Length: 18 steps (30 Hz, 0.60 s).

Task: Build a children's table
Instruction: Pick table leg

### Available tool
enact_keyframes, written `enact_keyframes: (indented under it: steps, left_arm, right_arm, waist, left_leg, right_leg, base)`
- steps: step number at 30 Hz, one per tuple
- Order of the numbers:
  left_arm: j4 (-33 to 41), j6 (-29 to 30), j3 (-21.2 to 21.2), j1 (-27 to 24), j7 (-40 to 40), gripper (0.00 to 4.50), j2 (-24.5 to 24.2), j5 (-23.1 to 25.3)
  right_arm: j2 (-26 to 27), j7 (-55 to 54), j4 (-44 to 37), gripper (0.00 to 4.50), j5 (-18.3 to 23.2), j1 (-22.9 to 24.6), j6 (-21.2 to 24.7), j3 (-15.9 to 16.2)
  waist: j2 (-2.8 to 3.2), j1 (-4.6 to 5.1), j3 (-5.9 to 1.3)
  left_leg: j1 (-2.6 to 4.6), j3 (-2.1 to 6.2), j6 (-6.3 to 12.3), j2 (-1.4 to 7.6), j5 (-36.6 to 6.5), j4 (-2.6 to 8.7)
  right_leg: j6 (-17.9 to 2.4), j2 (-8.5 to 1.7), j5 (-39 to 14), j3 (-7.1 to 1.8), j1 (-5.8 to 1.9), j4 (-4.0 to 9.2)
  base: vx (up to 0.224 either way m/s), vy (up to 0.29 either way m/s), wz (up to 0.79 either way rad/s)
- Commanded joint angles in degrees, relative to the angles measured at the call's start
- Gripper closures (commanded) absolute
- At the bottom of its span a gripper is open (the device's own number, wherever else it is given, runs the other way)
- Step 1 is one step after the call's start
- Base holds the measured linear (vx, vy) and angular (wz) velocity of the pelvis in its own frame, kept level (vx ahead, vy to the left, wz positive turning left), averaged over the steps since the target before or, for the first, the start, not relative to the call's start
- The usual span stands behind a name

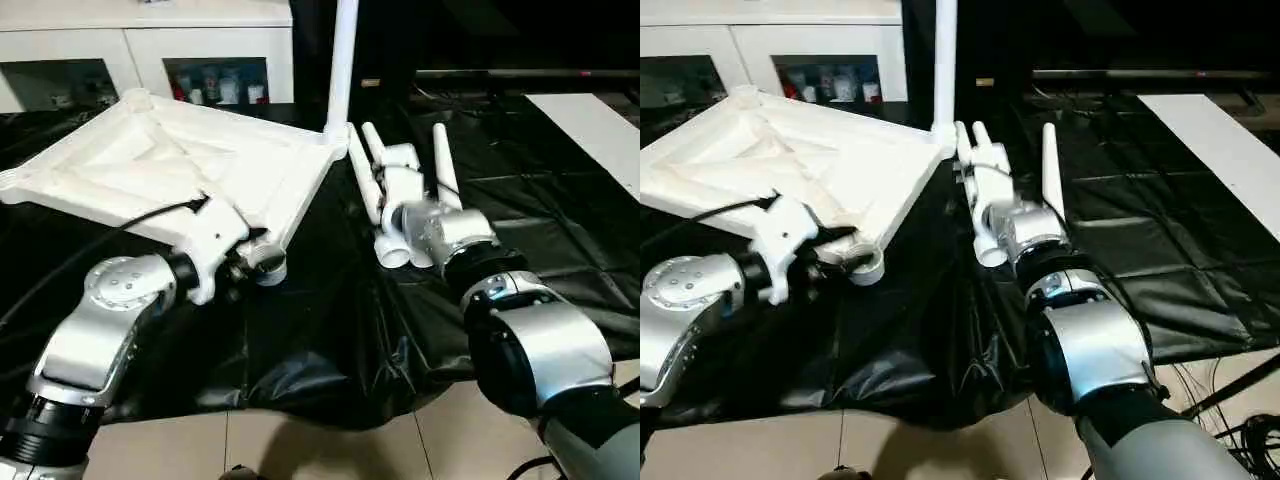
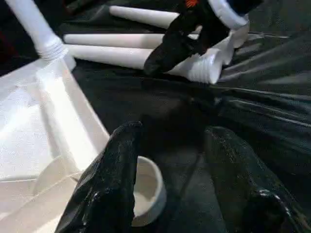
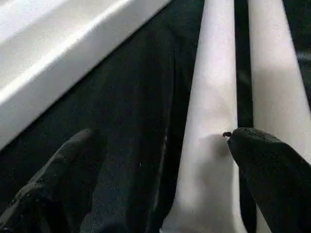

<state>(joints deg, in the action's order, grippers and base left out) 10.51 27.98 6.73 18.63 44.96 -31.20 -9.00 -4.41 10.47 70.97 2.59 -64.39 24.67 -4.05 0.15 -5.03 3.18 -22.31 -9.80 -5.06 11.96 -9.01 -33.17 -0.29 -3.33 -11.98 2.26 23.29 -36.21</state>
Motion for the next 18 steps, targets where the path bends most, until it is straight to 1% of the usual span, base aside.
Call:
enact_keyframes:
  steps: [1,2,3,6,11,15,18]
  left_arm:
    - [2.6,2.3,1.1,-0.4,1.8,2.12,-1.5,-1.5]
    - [3.3,2.9,1.4,-0.6,2.4,2.12,-2.0,-1.9]
    - [3.8,3.5,1.6,-0.9,3.1,2.12,-2.3,-2.2]
    - [4.7,4.7,1.8,-1.2,4.0,2.12,-2.7,-2.8]
    - [5.0,6.1,2.2,-1.0,4.1,2.12,-2.9,-2.9]
    - [5.6,7.5,3.0,-0.6,4.1,2.12,-3.2,-3.4]
    - [6.0,8.2,3.0,-0.5,4.3,2.12,-2.9,-3.6]
  right_arm:
    - [-0.1,-1.5,1.5,0.05,-0.2,-1.3,1.3,-0.6]
    - [-0.1,-2.3,2.0,0.05,-0.4,-1.3,1.6,-0.7]
    - [-0.2,-3.0,2.2,0.05,-0.3,-1.2,1.7,-1.0]
    - [-0.1,-4.1,2.7,0.05,0.0,-1.0,1.0,-1.5]
    - [0.4,-2.9,3.5,0.05,-0.4,-0.4,1.5,-1.1]
    - [0.8,-1.5,4.2,0.05,0.3,0.6,2.5,-1.6]
    - [0.9,-1.0,4.4,0.05,-0.1,1.0,2.8,-1.3]
  waist:
    - [0.68,0.19,-3.66]
    - [0.65,0.22,-3.72]
    - [0.76,0.19,-3.67]
    - [0.85,0.19,-3.74]
    - [0.9,0.24,-3.72]
    - [0.93,0.12,-3.95]
    - [0.93,0.07,-4.03]
  left_leg:
    - [1.31,-0.26,-2.63,0.66,-10.3,3.24]
    - [1.31,-0.23,-2.74,0.62,-10.1,3.22]
    - [1.28,-0.26,-2.75,0.59,-9.8,3.18]
    - [1.19,-0.3,-2.89,0.51,-9.3,3.09]
    - [1.24,-0.25,-3.14,0.52,-10.5,3.14]
    - [1.22,-0.24,-2.92,0.51,-9.3,3.01]
    - [1.16,-0.23,-2.82,0.49,-8.6,2.95]
  right_leg:
    - [-11.7,-3.19,-0.8,-1.99,-2.6,3.11]
    - [-11.7,-3.17,-0.6,-1.95,-2.64,3.02]
    - [-11.7,-3.14,0.0,-1.97,-2.6,3.01]
    - [-11.6,-3.07,1.2,-1.95,-2.72,2.91]
    - [-11.3,-3.05,0.2,-1.92,-2.72,3.05]
    - [-11.7,-3.01,1.9,-1.87,-2.84,2.83]
    - [-12.1,-3.04,2.8,-1.82,-2.95,2.73]
  base:
    - [0.0,0.0,0.0]
    - [0.0,0.0,0.0]
    - [0.0,0.0,0.0]
    - [0.0,0.0,0.0]
    - [0.0,0.0,0.0]
    - [0.0,0.0,0.0]
    - [0.0,0.0,0.0]
